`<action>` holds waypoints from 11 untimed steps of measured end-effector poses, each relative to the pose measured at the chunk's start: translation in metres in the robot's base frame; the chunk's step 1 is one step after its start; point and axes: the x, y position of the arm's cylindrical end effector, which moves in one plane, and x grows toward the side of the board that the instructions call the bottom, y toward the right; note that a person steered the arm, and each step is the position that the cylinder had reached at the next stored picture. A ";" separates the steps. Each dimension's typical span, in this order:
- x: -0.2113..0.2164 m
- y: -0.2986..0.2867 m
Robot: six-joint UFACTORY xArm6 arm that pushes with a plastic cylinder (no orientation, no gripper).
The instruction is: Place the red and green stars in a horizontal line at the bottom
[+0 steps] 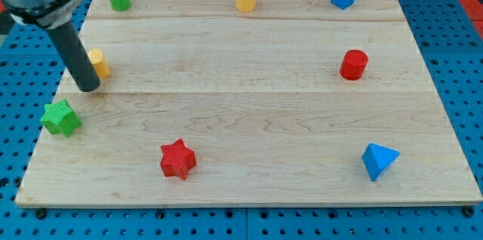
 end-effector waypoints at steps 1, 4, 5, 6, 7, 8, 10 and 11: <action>0.040 -0.031; 0.061 0.041; 0.092 0.041; 0.092 0.090; 0.111 0.148; 0.112 0.114; 0.137 0.175; 0.144 0.183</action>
